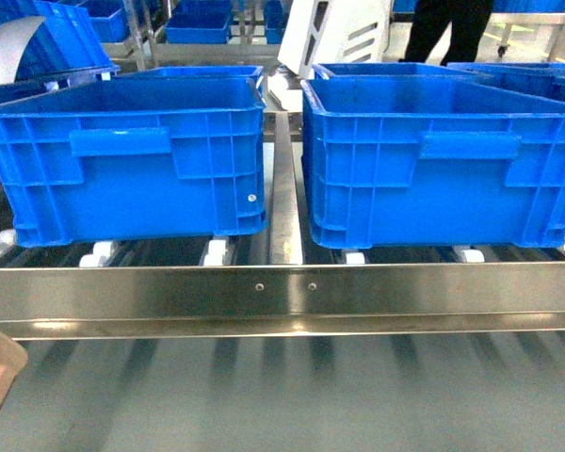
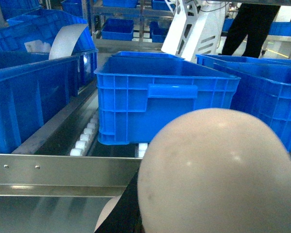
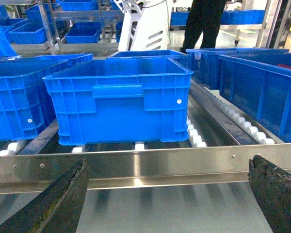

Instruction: Place part in tray to right shelf

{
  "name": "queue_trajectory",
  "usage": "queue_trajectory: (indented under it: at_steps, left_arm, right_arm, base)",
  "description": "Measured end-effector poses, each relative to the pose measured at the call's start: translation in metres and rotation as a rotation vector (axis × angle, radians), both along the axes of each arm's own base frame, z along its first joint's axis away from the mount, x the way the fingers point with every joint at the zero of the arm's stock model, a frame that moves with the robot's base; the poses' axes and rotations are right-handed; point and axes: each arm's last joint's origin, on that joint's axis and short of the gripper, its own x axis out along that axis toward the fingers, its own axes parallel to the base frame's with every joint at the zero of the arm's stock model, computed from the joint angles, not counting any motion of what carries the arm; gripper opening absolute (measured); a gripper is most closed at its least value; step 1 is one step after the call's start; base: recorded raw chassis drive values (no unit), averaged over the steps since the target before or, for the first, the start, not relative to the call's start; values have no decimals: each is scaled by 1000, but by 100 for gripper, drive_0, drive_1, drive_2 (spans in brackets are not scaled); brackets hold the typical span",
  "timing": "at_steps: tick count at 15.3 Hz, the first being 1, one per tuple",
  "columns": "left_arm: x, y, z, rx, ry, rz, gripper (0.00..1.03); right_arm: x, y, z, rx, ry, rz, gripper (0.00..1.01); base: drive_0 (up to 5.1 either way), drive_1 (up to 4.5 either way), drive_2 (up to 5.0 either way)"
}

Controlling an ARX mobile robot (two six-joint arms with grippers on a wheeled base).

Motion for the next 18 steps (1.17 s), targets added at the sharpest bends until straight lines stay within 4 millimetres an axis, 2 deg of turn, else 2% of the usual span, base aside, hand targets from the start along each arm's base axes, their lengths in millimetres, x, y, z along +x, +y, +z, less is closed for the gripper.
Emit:
queue_trajectory:
  at_steps: [18]
  left_arm:
    - [0, 0, 0, 0, 0, 0, 16]
  right_arm:
    - [0, 0, 0, 0, 0, 0, 98]
  base:
    - [0, 0, 0]
